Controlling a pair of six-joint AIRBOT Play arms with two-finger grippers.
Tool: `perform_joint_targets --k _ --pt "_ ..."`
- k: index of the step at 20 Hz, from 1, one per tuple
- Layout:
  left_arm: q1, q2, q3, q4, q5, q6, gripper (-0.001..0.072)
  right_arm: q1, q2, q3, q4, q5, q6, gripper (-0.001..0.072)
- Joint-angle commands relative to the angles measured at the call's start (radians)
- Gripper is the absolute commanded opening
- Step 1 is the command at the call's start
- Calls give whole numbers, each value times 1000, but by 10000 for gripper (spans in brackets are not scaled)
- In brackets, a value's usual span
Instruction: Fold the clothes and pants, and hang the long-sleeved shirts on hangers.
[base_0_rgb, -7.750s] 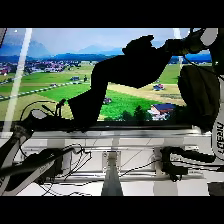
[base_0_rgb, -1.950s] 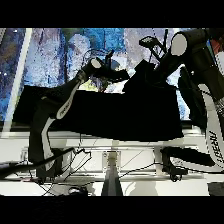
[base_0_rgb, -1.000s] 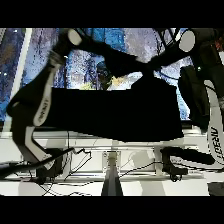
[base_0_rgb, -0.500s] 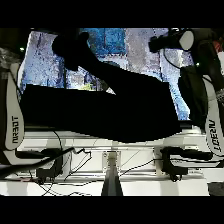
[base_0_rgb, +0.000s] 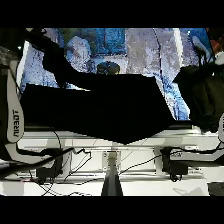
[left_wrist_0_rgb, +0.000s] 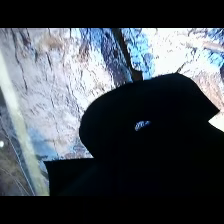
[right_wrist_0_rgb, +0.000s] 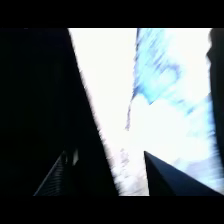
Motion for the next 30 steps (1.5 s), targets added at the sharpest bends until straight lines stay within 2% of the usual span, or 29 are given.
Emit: perform_joint_targets --k 1,4,7,8,11,12,13,14,16,19,22,25,26,27,28,29,30 --pt "11 -79 -2 13 -21 0 9 -77 -25 -192 183 -45 -83 570" --pt "7 -138 -2 10 -21 -2 9 -39 -98 -215 191 -82 -96 572" --pt "18 -159 -2 11 6 -86 8 24 -166 -215 206 -142 -102 574" --pt "23 -159 -2 10 6 -88 9 46 -187 -215 209 -147 -108 574" --pt "26 -159 -2 10 3 -87 9 117 -208 -214 263 -121 -210 548" --pt "26 -159 -2 10 3 -87 9 143 -208 -209 277 -119 -255 423" --pt "26 -159 -2 10 3 -87 9 167 -208 -193 272 -129 -270 230" --pt "26 -159 -2 11 3 -87 9 182 -208 -172 271 -145 -271 180" --pt "26 -159 -2 11 3 -87 9 192 -207 -109 273 -159 -270 21" --pt "26 -157 -1 16 3 -86 9 182 -167 -29 195 -163 -251 21" --pt "29 -141 1 45 3 -86 9 122 -65 -21 -5 -204 -134 20" --pt "30 -137 0 -14 3 -86 22 13 29 -34 -43 -155 -94 20" --pt "30 -142 0 -55 10 -86 192 -21 53 -38 -44 -130 -92 20" --pt "30 -149 0 -98 16 -87 566 -56 76 -44 -43 -114 -87 21" --pt "29 -157 0 -122 21 -87 710 -85 90 -45 -42 -99 -72 20" --pt "28 -167 0 -119 21 -87 678 -105 96 -44 -38 -87 -65 21" --pt "29 -175 0 -118 22 -87 606 -117 96 -45 -39 -74 -65 21"
